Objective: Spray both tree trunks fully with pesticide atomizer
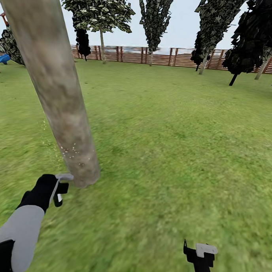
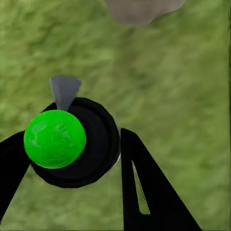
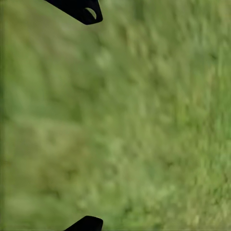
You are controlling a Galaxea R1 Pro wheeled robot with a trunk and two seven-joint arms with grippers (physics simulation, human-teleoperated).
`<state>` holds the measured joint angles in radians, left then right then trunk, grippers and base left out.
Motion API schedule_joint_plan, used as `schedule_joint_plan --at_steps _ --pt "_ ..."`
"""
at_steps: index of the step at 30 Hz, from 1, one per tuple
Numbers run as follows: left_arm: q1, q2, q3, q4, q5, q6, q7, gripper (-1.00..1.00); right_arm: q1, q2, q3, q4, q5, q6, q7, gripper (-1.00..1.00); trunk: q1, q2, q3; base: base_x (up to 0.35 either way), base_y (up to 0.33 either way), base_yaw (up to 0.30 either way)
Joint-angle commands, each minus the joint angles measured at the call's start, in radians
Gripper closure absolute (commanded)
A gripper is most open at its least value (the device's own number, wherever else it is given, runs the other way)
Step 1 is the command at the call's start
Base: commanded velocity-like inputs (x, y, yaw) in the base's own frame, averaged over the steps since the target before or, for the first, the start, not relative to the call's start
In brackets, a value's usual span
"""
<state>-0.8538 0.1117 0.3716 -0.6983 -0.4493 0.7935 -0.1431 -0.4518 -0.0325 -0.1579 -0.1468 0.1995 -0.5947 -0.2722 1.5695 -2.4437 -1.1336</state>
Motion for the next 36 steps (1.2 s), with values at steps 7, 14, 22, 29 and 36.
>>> schedule_joint_plan --at_steps 7,14,22,29,36 --pt "0.005 -0.037 0.01 0.0 -0.012 -0.032 -0.007 1.0 -0.001 0.0 -0.006 0.001 0.011 -0.002 -0.003 -1.0 0.0 0.0 -0.001 0.249 0.089 0.0" --pt "0.027 0.001 0.016 -0.009 -0.014 -0.035 -0.004 1.0 -0.001 0.0 -0.006 0.001 0.011 -0.002 -0.003 -1.0 0.0 0.0 -0.001 0.144 0.078 0.0" --pt "0.06 -0.087 0.007 -0.009 -0.02 -0.038 0.004 1.0 -0.001 0.002 -0.006 0.002 0.011 -0.002 -0.003 -1.0 0.0 0.0 -0.001 0.002 -0.067 0.0" --pt "0.096 -0.074 0.017 -0.026 -0.022 -0.074 0.011 1.0 -0.001 0.002 -0.006 0.001 0.012 -0.002 -0.002 -1.0 0.0 0.0 -0.001 0.046 -0.265 0.0" --pt "0.098 -0.08 0.015 -0.027 -0.015 -0.083 0.016 1.0 -0.001 0.003 -0.006 0.001 0.012 -0.002 -0.002 -1.0 0.0 0.0 -0.001 0.128 -0.269 0.166"
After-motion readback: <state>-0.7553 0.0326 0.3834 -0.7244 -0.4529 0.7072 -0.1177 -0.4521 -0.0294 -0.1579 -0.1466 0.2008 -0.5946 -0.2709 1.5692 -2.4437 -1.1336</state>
